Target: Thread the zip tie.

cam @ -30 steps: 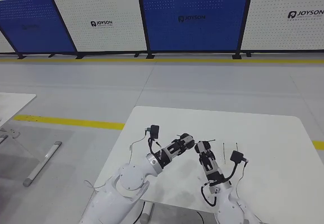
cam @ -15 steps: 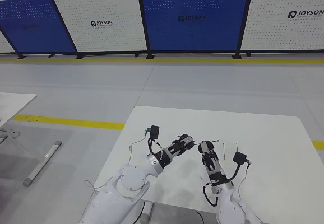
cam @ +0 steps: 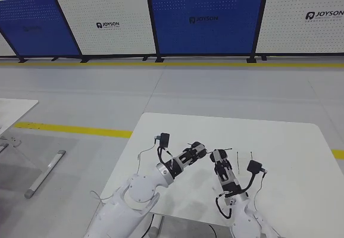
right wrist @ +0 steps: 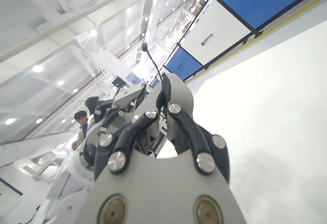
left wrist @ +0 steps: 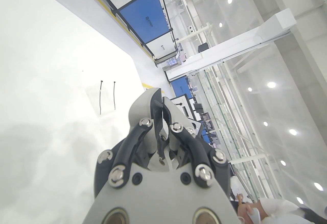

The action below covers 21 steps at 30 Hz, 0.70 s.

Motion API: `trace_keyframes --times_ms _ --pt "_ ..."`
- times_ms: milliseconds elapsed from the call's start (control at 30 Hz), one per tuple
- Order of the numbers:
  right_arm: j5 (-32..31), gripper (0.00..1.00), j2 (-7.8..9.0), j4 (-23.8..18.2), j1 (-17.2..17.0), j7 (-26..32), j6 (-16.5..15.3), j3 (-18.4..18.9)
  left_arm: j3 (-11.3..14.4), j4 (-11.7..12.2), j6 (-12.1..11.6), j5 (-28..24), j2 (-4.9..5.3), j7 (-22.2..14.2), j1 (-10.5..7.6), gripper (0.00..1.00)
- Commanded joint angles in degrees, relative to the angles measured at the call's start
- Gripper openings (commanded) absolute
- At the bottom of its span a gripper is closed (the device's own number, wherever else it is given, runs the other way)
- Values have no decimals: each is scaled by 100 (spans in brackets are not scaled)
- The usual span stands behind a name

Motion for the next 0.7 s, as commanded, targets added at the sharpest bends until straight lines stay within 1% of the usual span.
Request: trace_keyframes --times_ms 0,300,667 --pt "-34 0 -1 -14 -8 -14 37 4 -1 12 45 34 3 -15 -13 0" --pt "-143 0 -11 -81 -45 -148 158 40 28 47 194 195 11 -66 -67 0" --pt "-171 0 -17 -84 -53 -115 165 65 49 52 230 183 10 -43 -76 0"
